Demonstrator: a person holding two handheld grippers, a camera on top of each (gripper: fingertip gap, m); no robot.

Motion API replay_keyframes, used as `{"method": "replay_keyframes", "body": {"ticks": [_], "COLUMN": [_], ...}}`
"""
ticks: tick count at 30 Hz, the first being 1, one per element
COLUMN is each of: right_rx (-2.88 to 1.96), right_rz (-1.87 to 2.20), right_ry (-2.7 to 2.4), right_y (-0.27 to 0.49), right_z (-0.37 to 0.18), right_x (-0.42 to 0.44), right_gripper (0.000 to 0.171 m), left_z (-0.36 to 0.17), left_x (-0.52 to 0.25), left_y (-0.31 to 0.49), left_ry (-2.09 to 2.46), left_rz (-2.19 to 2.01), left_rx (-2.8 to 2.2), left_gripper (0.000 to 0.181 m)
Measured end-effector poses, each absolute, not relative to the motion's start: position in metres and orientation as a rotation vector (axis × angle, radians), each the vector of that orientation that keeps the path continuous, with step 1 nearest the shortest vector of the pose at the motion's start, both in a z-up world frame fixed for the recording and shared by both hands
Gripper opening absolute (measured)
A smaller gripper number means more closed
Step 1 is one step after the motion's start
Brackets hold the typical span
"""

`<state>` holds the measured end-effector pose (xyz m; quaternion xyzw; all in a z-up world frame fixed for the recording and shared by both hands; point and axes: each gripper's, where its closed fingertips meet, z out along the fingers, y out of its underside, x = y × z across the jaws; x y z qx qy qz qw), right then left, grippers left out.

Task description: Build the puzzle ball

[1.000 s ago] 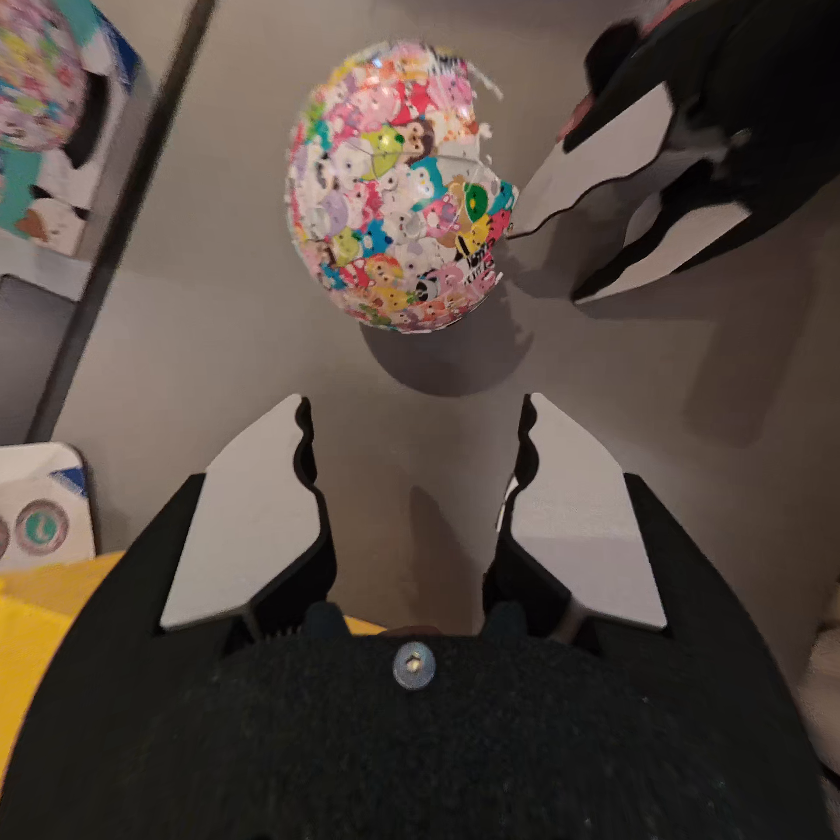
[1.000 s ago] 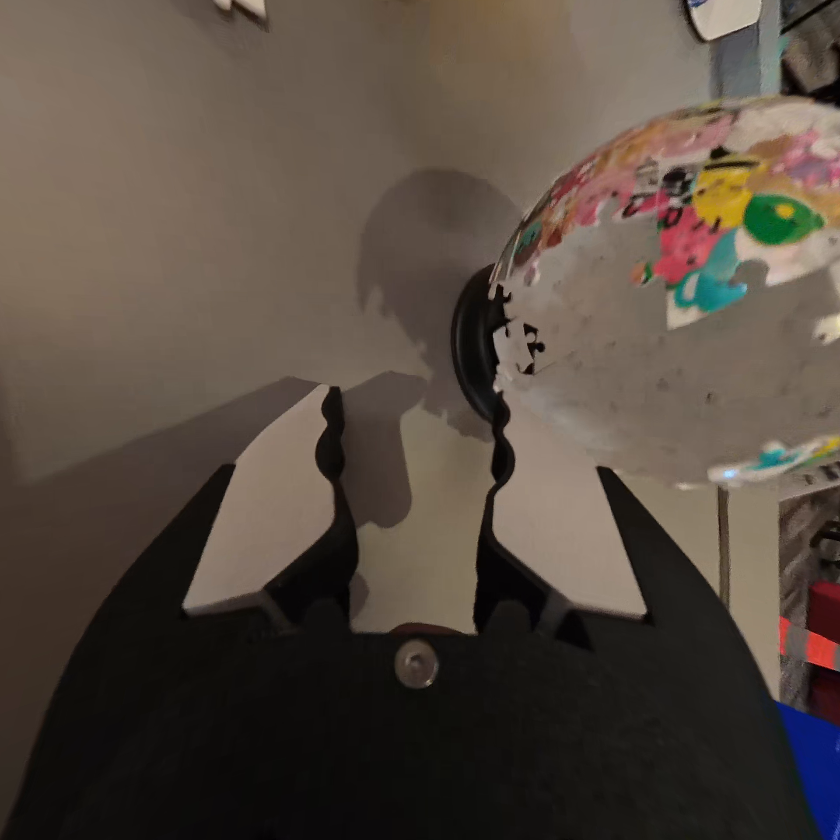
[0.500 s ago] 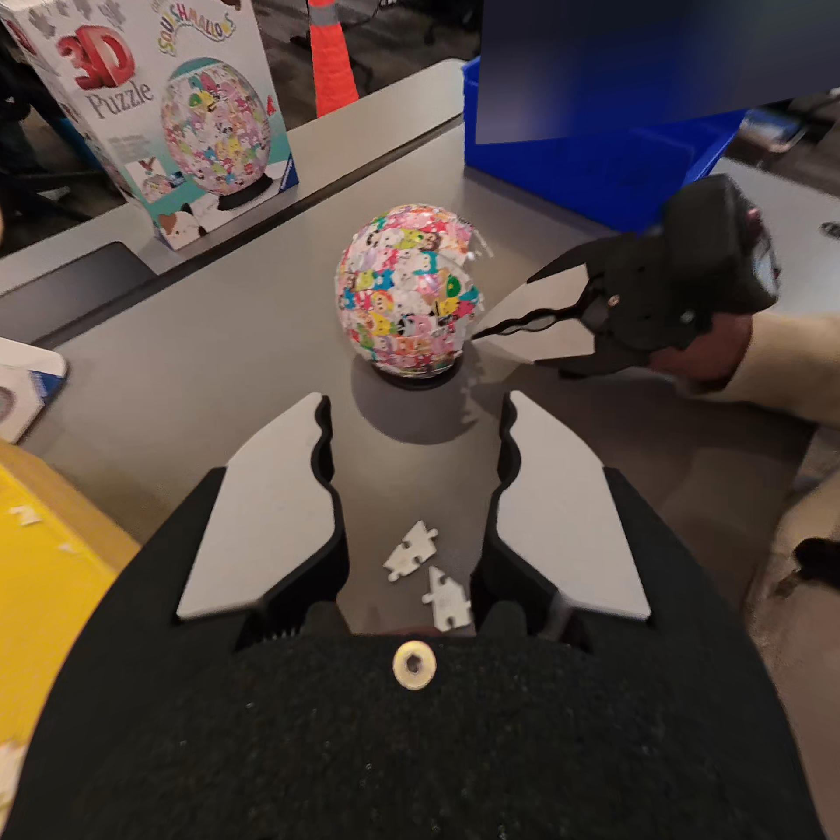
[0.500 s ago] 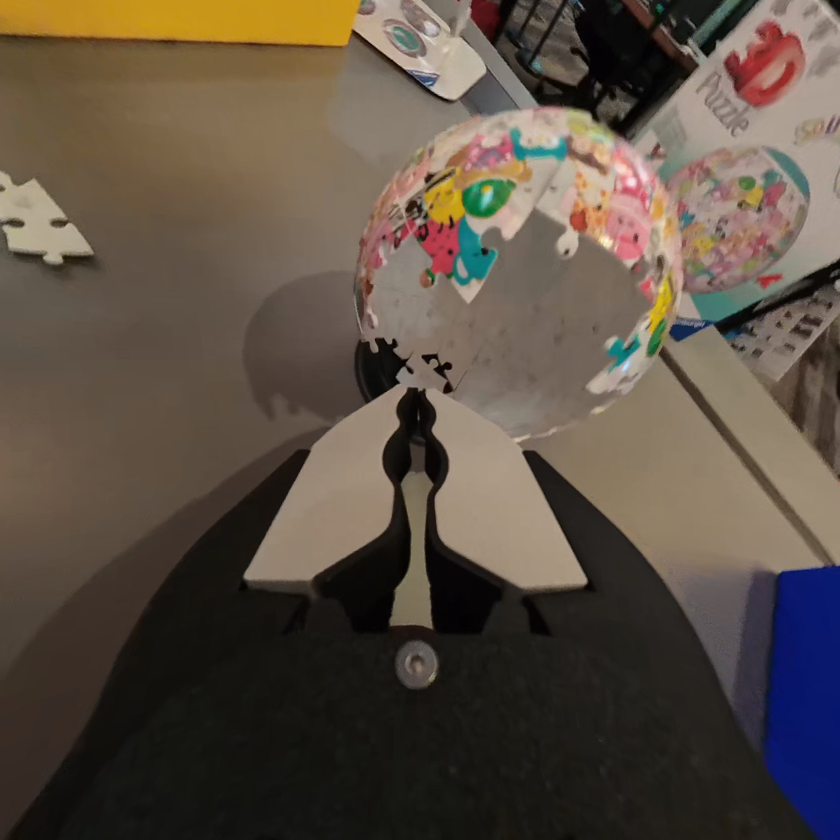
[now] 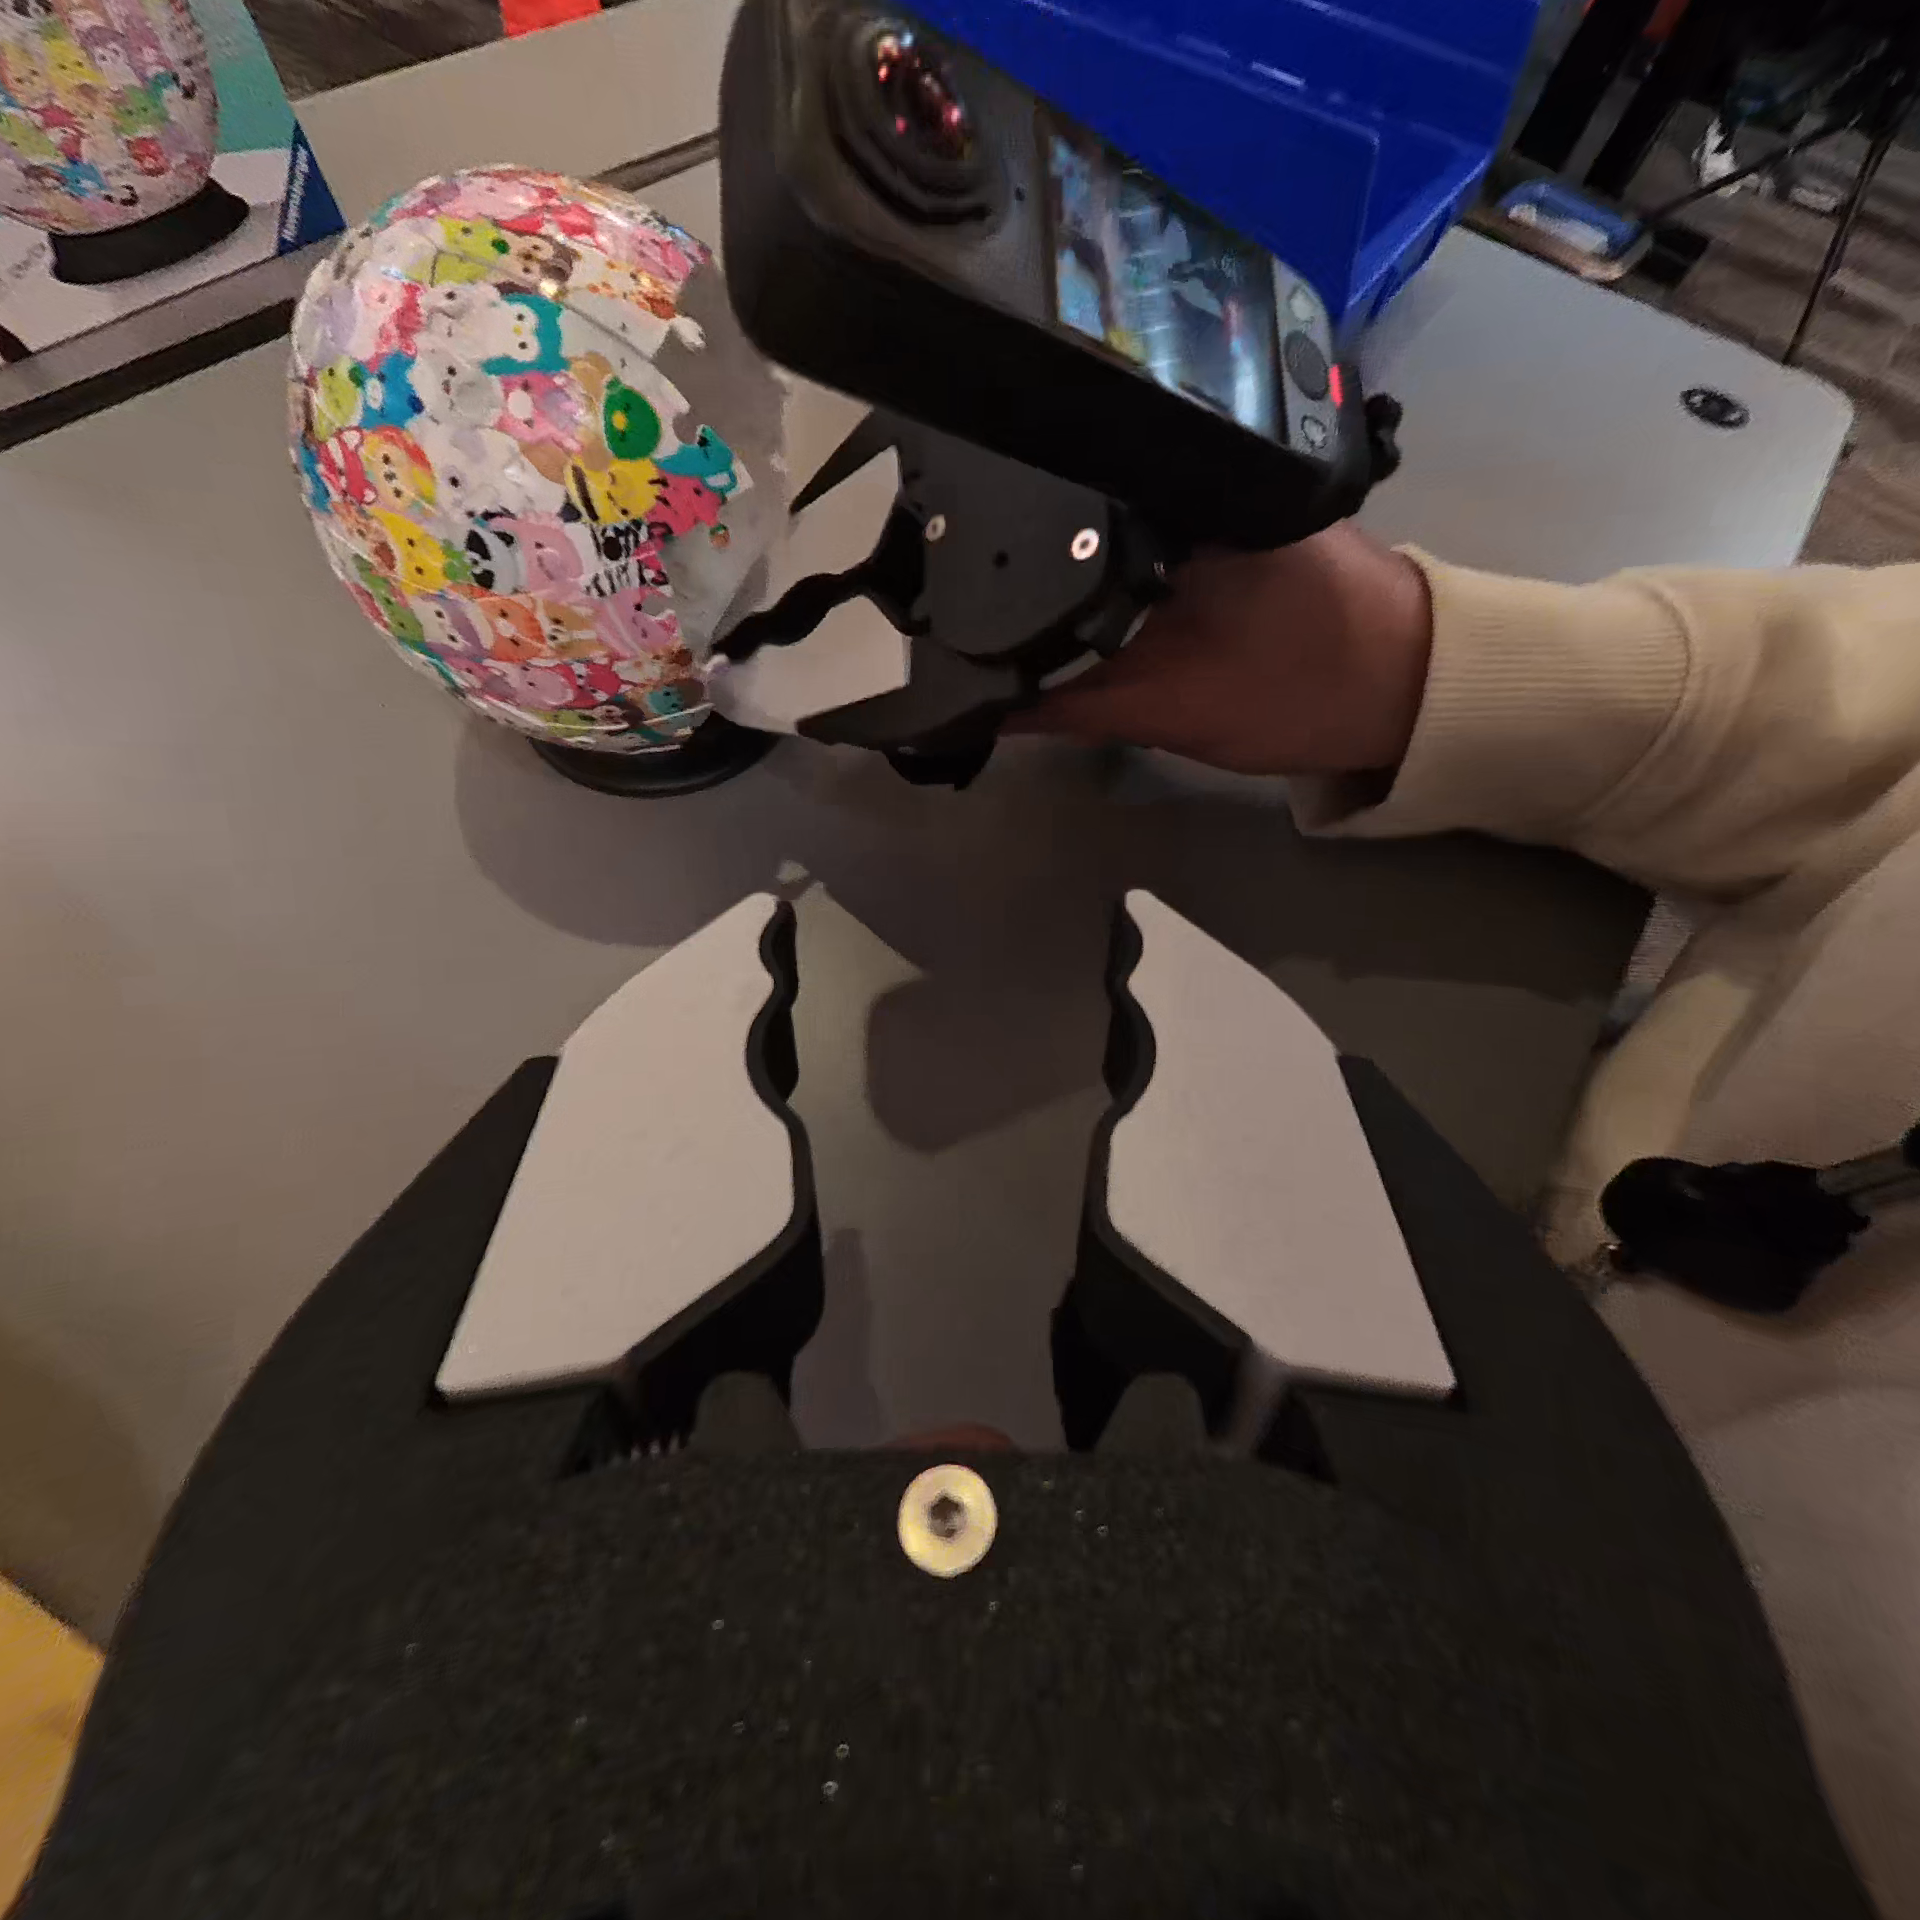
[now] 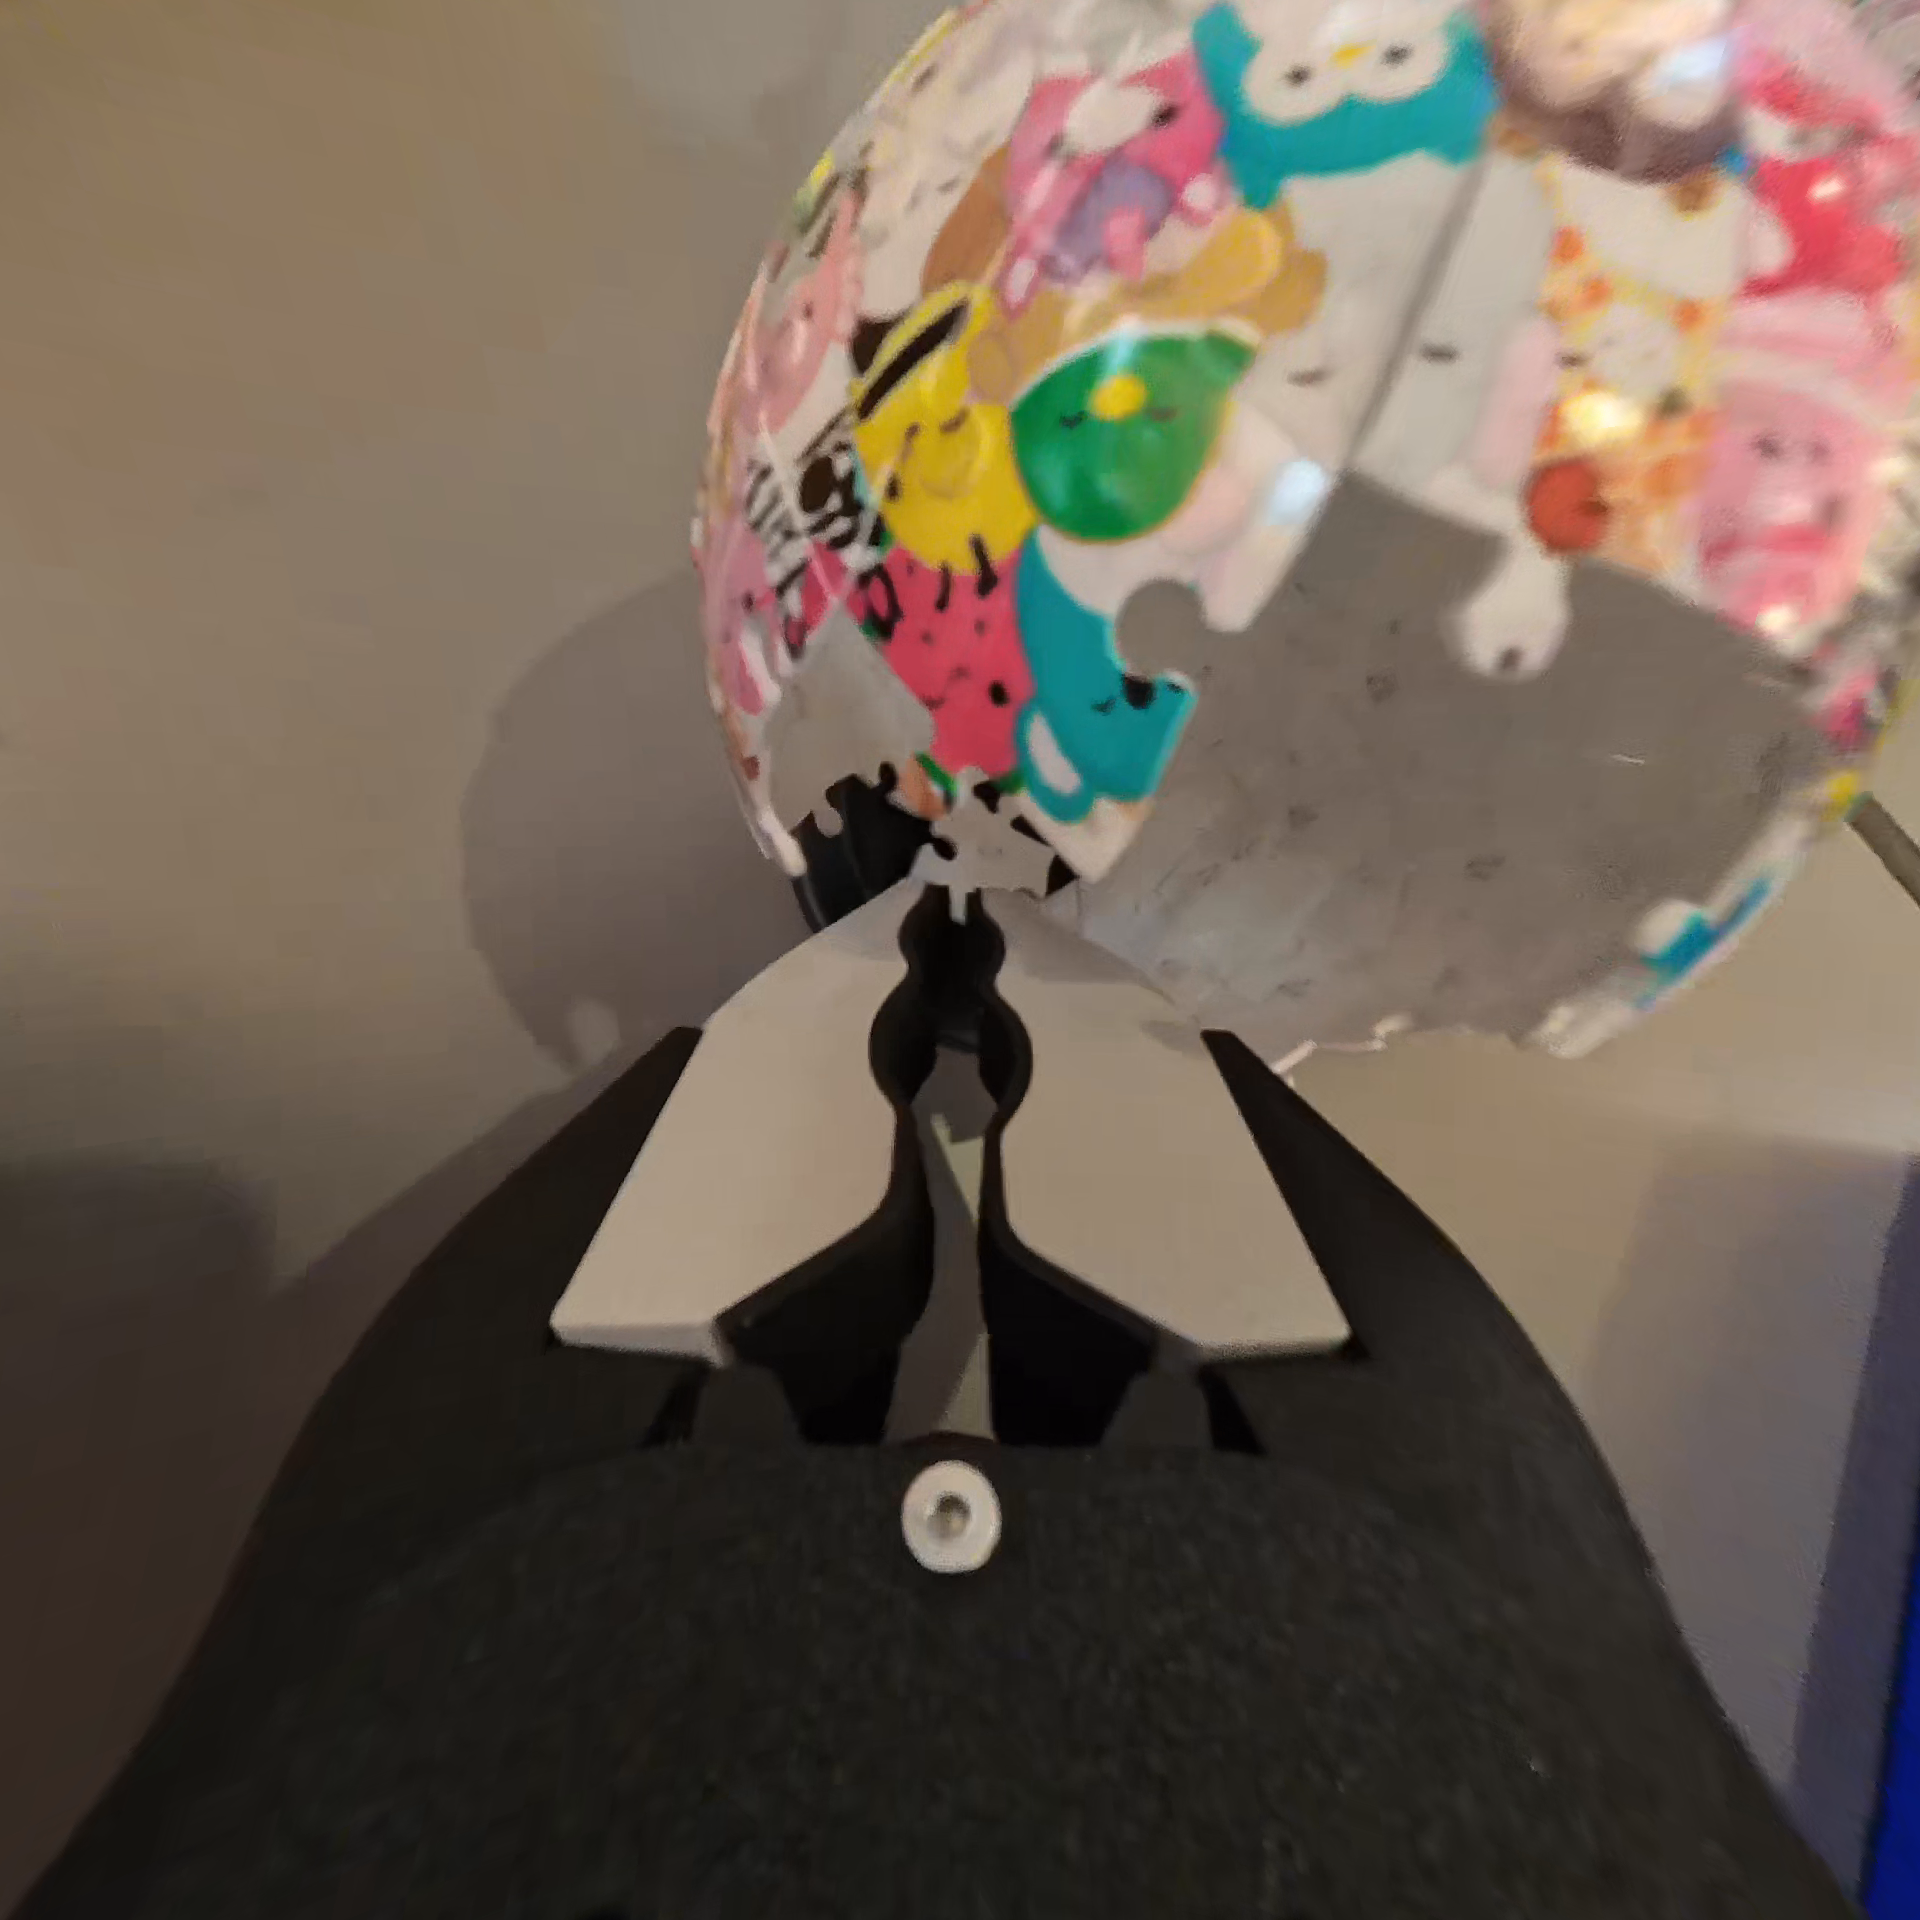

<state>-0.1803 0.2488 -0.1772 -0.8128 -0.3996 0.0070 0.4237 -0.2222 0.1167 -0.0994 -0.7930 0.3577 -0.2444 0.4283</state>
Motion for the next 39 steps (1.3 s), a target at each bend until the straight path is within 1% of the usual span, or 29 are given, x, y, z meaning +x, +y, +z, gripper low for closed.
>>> {"method": "replay_keyframes", "body": {"ticks": [2, 5, 12, 21, 26, 30, 39], "right_rx": [-2.037, -2.022, -2.074, -2.089, -2.067, -2.085, -2.086], "right_rz": [-0.01, -0.002, 0.04, 0.095, 0.058, 0.013, 0.023], "right_ry": [-1.044, -1.083, -1.09, -1.094, -1.056, -1.076, -1.063], "right_y": [0.248, 0.245, 0.246, 0.247, 0.244, 0.243, 0.242], "right_z": [-0.179, -0.177, -0.189, -0.189, -0.179, -0.187, -0.184], "right_x": [-0.182, -0.186, -0.188, -0.191, -0.184, -0.183, -0.187], "right_gripper": [0.016, 0.024, 0.027, 0.028, 0.026, 0.026, 0.027], "left_z": [-0.096, -0.092, -0.095, -0.092, -0.092, -0.093, -0.088], "left_x": [-0.224, -0.226, -0.224, -0.22, -0.221, -0.218, -0.222], "left_y": [0.119, 0.122, 0.123, 0.123, 0.121, 0.119, 0.116], "left_ry": [0.895, 0.87, 0.869, 0.881, 0.882, 0.881, 0.87], "left_rz": [-0.611, -0.645, -0.67, -0.671, -0.667, -0.689, -0.678], "left_rx": [-1.97, -1.975, -1.989, -1.986, -1.992, -1.995, -1.988], "left_gripper": [0.057, 0.057, 0.056, 0.056, 0.056, 0.056, 0.056]}}
